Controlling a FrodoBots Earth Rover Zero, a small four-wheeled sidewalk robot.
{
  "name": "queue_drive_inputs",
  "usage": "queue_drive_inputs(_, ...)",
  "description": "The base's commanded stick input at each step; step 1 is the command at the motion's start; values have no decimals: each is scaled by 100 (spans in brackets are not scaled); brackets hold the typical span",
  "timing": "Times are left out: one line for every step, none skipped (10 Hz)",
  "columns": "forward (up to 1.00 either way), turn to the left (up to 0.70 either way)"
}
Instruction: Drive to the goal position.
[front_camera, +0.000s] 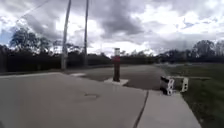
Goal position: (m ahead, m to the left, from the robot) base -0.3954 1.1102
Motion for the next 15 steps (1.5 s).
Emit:
queue_drive_inputs(0, 0)
queue_drive_inputs(0, 0)
queue_drive_inputs(0, 0)
queue_drive_inputs(0, 0)
queue_drive_inputs(0, 0)
queue_drive_inputs(0, 0)
queue_drive_inputs(0, 0)
queue_drive_inputs(2, 0)
queue_drive_inputs(6, 0)
queue_drive_inputs(10, 0)
queue_drive_inputs(14, 0)
queue_drive_inputs(18, 0)
queue_drive_inputs(22, 0)
queue_drive_inputs(26, 0)
queue_drive_inputs(30, 0)
